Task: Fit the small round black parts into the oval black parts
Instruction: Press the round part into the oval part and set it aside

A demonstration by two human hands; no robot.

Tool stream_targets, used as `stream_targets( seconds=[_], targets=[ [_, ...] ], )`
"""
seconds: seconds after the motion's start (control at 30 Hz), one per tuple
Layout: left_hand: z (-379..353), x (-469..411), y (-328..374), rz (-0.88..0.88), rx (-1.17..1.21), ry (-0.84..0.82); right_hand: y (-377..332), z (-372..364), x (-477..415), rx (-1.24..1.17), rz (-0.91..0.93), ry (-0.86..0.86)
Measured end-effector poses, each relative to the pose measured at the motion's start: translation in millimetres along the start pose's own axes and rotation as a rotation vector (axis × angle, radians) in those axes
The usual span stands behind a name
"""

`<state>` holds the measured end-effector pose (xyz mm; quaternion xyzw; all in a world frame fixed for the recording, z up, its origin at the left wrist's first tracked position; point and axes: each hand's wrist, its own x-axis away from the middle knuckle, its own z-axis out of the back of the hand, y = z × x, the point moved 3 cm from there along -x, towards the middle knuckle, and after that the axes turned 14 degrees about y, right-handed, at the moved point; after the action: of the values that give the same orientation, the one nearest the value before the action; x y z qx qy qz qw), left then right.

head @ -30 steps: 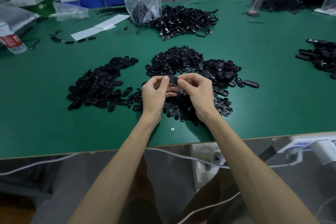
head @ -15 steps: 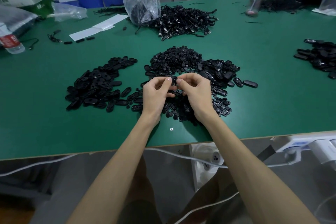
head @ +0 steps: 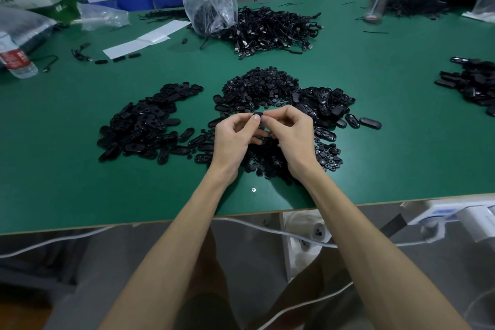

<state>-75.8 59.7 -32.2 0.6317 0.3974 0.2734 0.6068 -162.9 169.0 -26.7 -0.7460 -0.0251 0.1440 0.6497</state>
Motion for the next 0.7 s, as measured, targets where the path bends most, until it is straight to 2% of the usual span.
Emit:
stream_targets(
  seconds=[0.27, 0.7],
  targets=[
    [4.7, -3.4, -2.6, 0.054, 0.082, 0.074, -2.4, -6.7, 1.6, 0.074, 0.066, -0.093],
    [0.2, -0.7, -2.7, -0.054, -0.035, -0.013, -2.3, 1.1, 0.2, -0.073, -0.020, 0.004]
  ],
)
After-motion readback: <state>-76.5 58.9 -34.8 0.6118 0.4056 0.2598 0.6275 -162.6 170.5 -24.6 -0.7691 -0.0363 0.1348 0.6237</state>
